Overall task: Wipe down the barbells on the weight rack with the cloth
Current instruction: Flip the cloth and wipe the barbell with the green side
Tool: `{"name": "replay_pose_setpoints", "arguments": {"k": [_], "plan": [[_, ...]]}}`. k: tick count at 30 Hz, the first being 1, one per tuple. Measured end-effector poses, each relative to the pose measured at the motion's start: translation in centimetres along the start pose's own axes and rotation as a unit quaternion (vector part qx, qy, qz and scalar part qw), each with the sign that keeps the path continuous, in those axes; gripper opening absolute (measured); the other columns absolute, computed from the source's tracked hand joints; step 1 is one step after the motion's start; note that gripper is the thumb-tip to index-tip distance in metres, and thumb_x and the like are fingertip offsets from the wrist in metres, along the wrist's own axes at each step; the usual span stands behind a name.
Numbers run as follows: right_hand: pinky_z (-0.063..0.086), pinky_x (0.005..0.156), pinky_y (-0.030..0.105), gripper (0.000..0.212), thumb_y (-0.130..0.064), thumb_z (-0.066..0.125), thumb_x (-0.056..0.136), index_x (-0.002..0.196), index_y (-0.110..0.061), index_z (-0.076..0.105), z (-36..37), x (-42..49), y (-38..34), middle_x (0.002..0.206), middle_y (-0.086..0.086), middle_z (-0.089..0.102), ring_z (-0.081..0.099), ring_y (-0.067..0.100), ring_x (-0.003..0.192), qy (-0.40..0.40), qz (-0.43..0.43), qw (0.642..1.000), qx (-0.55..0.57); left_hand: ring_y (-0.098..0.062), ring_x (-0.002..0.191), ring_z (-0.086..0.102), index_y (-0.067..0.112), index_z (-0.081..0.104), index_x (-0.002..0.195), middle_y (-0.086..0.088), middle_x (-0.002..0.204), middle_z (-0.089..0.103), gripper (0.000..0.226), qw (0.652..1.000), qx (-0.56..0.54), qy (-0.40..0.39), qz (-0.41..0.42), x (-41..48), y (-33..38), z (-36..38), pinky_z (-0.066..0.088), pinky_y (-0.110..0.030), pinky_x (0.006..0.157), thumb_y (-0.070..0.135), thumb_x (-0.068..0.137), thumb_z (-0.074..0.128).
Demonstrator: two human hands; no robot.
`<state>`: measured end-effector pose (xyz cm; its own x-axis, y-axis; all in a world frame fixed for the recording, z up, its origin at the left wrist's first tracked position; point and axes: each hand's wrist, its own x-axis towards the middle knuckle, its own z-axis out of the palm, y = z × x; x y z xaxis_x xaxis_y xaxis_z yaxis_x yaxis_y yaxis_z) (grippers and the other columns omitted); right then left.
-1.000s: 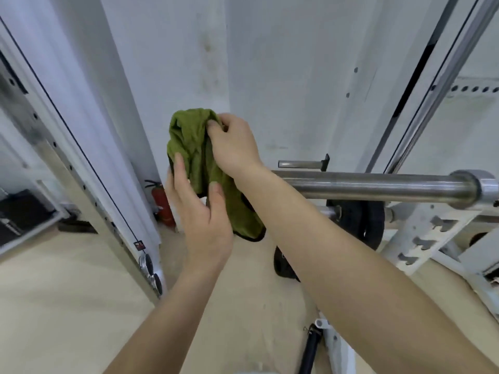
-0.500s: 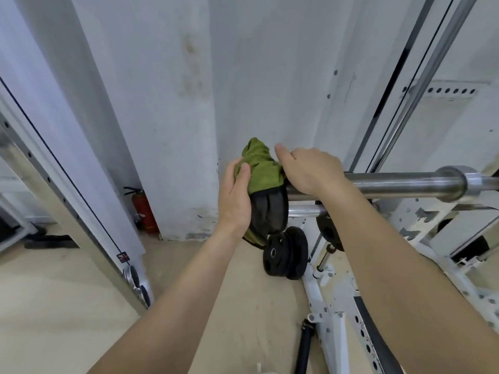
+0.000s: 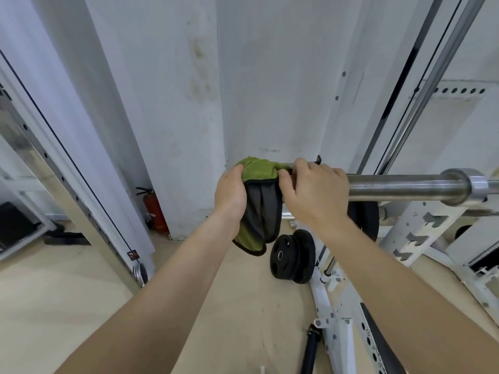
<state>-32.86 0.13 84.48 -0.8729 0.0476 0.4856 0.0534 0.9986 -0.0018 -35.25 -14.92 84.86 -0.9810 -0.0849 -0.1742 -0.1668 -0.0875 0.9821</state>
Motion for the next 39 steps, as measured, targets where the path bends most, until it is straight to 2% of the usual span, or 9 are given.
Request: {"name": "replay_pose_setpoints", "arguments": {"k": [4, 6, 13, 21, 25, 30, 34, 37, 39], "plan": [[0.038, 0.077, 0.037, 0.067, -0.055, 0.010, 0.104, 0.096, -0.017, 0.064, -2.9, 4.8, 2.3, 0.103, 0.012, 0.071, 0.062, 0.029, 0.095, -0.179, -0.029, 0.980, 0.087, -0.019, 0.103, 0.065, 0.024, 0.065, 0.101, -0.001, 0.108, 0.068, 0.025, 0.998, -0.026, -0.019, 0.052, 0.1, -0.9, -0.5, 0.050, -0.041, 0.099, 0.040, 0.099, 0.045], [0.039, 0.078, 0.037, 0.080, -0.065, 0.003, 0.100, 0.107, -0.015, 0.065, -3.1, 5.3, 2.1, 0.093, 0.008, 0.078, 0.068, 0.024, 0.094, -0.298, -0.010, 0.948, 0.109, -0.014, 0.100, 0.065, 0.023, 0.061, 0.106, 0.001, 0.105, 0.067, 0.021, 0.996, -0.027, -0.050, 0.073, 0.1, -1.3, -0.8, 0.050, -0.035, 0.095, 0.032, 0.105, 0.042], [0.027, 0.059, 0.032, 0.064, -0.053, 0.020, 0.101, 0.067, -0.012, 0.055, 0.8, -0.3, 1.3, 0.058, 0.003, 0.056, 0.055, 0.031, 0.056, 0.046, -0.026, 0.998, -0.040, -0.024, 0.099, 0.072, 0.019, 0.068, 0.119, -0.007, 0.106, 0.076, 0.039, 0.996, -0.022, -0.079, -0.046, 0.7, -0.4, -1.7, 0.057, -0.038, 0.088, 0.047, 0.100, 0.048], [0.041, 0.093, 0.042, 0.084, -0.066, 0.000, 0.099, 0.118, -0.020, 0.068, -3.4, 4.8, 2.8, 0.124, 0.011, 0.066, 0.058, 0.034, 0.120, -0.253, -0.011, 0.964, 0.084, -0.012, 0.100, 0.063, 0.027, 0.055, 0.108, 0.001, 0.106, 0.065, 0.015, 0.991, -0.032, -0.086, 0.096, 0.6, -1.9, -1.3, 0.048, -0.029, 0.088, 0.027, 0.107, 0.040], [0.036, 0.059, 0.032, 0.076, -0.056, 0.006, 0.103, 0.069, -0.015, 0.061, 0.1, 0.8, 1.9, 0.061, 0.002, 0.059, 0.055, 0.028, 0.058, 0.015, -0.034, 0.999, -0.028, -0.011, 0.095, 0.063, 0.022, 0.059, 0.109, 0.004, 0.101, 0.066, 0.020, 0.991, -0.027, -0.058, 0.116, 0.5, -2.1, -0.9, 0.049, -0.026, 0.082, 0.025, 0.105, 0.040], [0.035, 0.072, 0.040, 0.061, -0.044, 0.015, 0.108, 0.085, -0.012, 0.062, 2.7, -1.2, 2.2, 0.075, 0.005, 0.061, 0.055, 0.030, 0.069, 0.166, -0.031, 0.985, -0.030, -0.018, 0.106, 0.064, 0.025, 0.064, 0.118, 0.002, 0.113, 0.068, 0.047, 0.999, -0.020, -0.029, 0.000, 0.1, -1.1, -0.6, 0.050, -0.040, 0.100, 0.054, 0.084, 0.048], [0.042, 0.090, 0.043, 0.051, -0.039, 0.025, 0.108, 0.109, -0.008, 0.065, 2.1, -2.6, 3.0, 0.102, 0.009, 0.068, 0.059, 0.030, 0.093, 0.148, -0.076, 0.985, 0.041, -0.012, 0.088, 0.060, 0.014, 0.062, 0.105, 0.004, 0.095, 0.065, 0.028, 0.986, 0.065, 0.048, 0.147, -0.7, -2.1, -0.8, 0.045, -0.028, 0.079, 0.036, 0.103, 0.044], [0.039, 0.108, 0.044, 0.043, -0.029, 0.037, 0.101, 0.126, -0.005, 0.064, 1.4, -4.0, 3.8, 0.123, 0.010, 0.068, 0.060, 0.029, 0.114, 0.157, -0.087, 0.975, 0.129, -0.014, 0.090, 0.059, 0.012, 0.063, 0.110, 0.002, 0.099, 0.066, 0.027, 0.931, 0.190, 0.063, 0.304, -0.9, -2.0, -1.3, 0.045, -0.030, 0.080, 0.030, 0.106, 0.043], [0.032, 0.115, 0.044, 0.041, -0.025, 0.043, 0.097, 0.128, -0.008, 0.064, 1.2, -4.9, 5.1, 0.126, 0.007, 0.067, 0.060, 0.026, 0.117, 0.188, -0.057, 0.974, 0.110, -0.023, 0.092, 0.061, 0.015, 0.062, 0.114, -0.001, 0.103, 0.068, 0.029, 0.812, 0.397, 0.102, 0.416, -0.6, -1.5, -0.6, 0.045, -0.037, 0.080, 0.032, 0.106, 0.040]]}}
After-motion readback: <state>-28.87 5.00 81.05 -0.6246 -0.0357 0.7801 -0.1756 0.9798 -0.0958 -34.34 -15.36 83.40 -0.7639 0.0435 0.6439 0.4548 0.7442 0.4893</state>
